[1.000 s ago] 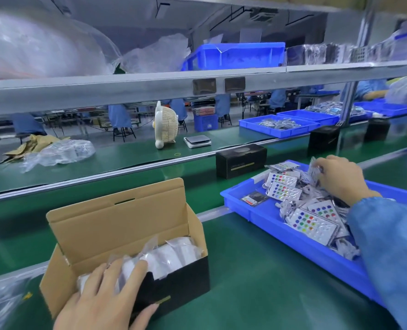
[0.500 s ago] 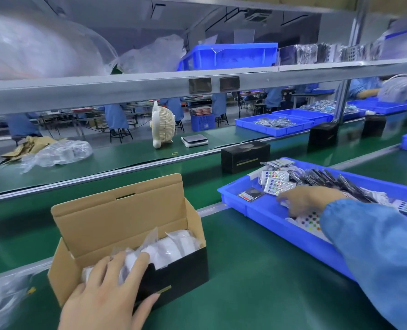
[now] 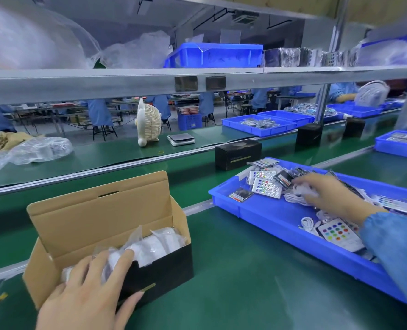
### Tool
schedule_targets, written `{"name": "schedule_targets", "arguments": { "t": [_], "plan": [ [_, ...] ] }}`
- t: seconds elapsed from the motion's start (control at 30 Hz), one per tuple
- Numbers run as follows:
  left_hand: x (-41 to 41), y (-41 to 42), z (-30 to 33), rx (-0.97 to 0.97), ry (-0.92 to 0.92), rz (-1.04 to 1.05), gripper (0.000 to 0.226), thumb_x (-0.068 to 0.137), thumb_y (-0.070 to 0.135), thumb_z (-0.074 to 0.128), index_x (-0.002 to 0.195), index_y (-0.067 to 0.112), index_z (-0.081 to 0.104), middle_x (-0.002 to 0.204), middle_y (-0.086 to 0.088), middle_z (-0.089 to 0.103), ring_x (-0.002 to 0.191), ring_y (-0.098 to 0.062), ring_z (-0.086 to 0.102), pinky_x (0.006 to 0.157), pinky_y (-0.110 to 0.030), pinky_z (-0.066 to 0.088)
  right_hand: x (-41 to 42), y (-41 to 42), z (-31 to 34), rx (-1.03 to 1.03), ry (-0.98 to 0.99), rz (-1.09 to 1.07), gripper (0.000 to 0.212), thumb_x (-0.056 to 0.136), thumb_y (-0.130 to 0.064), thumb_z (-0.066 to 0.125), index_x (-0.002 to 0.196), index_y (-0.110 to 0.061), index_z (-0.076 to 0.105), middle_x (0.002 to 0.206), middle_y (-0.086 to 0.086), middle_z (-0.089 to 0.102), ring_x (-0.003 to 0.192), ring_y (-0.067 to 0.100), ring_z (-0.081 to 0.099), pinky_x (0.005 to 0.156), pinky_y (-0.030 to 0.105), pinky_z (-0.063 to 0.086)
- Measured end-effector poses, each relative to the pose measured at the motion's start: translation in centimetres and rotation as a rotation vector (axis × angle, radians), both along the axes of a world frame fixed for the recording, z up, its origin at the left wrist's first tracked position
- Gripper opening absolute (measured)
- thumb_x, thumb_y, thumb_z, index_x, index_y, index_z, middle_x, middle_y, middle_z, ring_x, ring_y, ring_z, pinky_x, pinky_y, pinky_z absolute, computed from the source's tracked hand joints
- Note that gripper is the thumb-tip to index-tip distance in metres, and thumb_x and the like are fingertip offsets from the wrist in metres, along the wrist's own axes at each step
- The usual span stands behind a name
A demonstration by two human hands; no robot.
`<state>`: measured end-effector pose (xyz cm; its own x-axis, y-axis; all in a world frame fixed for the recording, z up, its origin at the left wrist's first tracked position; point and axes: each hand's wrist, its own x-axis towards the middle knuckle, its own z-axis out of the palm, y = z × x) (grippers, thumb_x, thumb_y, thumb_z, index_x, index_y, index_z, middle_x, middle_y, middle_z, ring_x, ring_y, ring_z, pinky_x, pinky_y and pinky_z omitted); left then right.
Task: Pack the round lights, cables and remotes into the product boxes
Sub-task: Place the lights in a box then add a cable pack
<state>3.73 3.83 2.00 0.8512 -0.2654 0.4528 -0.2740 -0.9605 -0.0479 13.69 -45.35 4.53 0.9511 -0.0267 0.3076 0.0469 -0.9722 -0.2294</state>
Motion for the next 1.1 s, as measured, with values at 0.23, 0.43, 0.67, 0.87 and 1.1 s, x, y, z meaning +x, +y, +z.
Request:
{"name": "schedule_targets", "arguments": {
  "t": [0.23,0.43,0.67,0.87,1.1],
  "plan": [
    [-0.4,-0.9,0.6,-0.008,-0.075,-0.01,0.06,0.065,0.054,0.067,0.107,0.017,0.047,0.092,-0.019,0.071,0.072,-0.039,0.069,0.038,-0.037,0.05,-0.8,4.2,3.2,-0.105,-0.012,-0.185,0.041,0.097,-0.027,0.057,0.135,-0.011,0.054,0.117,0.015,0.068,0.101,0.032,0.063,0.087,0.041,0.05],
    [-0.5,-1.8,0.0,0.097,0.022,0.029,0.085,0.035,0.044,0.098,0.102,0.007,0.062,0.095,-0.026,0.07,0.078,-0.045,0.07,0.049,-0.05,0.056,-5.3,24.4,9.0,0.062,-0.365,0.739,0.035,0.094,-0.047,0.052,0.102,-0.017,0.067,0.064,-0.013,0.058,0.056,0.01,0.046,0.056,0.022,0.042],
    [-3.1,-2.5,1.0,-0.013,-0.366,-0.254,0.034,0.078,0.003,0.05,0.075,0.02,0.079,0.077,-0.008,0.074,0.069,-0.024,0.069,0.074,-0.033,0.058,-5.1,40.5,5.8,-0.177,-0.073,0.846,0.021,0.092,-0.023,0.059,0.109,-0.011,0.054,0.112,0.009,0.055,0.099,0.036,0.054,0.083,0.044,0.045],
    [-5.3,3.6,3.7,-0.577,-0.596,-0.337,0.033,0.087,0.003,0.046,0.075,0.016,0.074,0.092,0.002,0.07,0.083,-0.012,0.065,0.084,-0.015,0.045,-7.1,39.2,4.1,-0.277,-0.005,1.129,0.033,0.099,-0.035,0.046,0.107,-0.009,0.064,0.113,0.007,0.057,0.104,0.025,0.051,0.09,0.04,0.042],
    [-0.2,6.2,2.3,-1.514,0.425,0.034,0.067,0.065,0.063,0.067,0.127,0.048,0.05,0.12,0.02,0.067,0.108,0.003,0.062,0.099,-0.03,0.045,-3.3,29.4,6.3,0.661,-0.52,0.765,0.013,0.094,-0.017,0.062,0.103,-0.019,0.071,0.097,-0.01,0.072,0.088,0.01,0.069,0.081,0.027,0.054]
  ]
}}
